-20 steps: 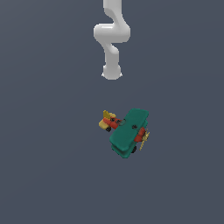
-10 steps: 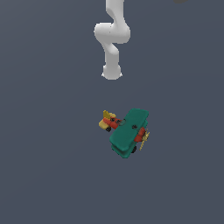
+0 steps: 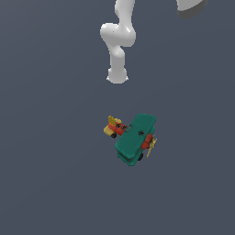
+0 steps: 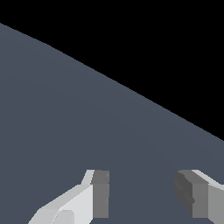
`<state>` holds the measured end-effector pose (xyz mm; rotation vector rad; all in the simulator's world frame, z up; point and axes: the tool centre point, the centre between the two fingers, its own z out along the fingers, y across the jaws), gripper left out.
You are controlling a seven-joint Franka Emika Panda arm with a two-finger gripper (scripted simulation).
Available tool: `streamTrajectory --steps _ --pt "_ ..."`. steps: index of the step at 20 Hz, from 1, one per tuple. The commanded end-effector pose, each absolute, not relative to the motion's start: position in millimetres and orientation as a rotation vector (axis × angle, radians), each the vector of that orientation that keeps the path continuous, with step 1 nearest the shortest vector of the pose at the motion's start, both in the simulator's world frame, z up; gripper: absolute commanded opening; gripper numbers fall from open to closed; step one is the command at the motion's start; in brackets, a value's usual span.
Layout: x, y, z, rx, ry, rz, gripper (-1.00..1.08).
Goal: Pick up the object and move it to a goal position.
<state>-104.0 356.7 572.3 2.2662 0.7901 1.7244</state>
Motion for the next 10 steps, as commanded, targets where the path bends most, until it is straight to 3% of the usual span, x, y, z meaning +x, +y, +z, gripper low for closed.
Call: streamTrajectory --steps 1,10 --pt "-102.8 362.9 560.4 2.23 0.801 1.72 0.28" --pt "-95.6 375.1 512.2 2.108 0.827 1.685 0.28"
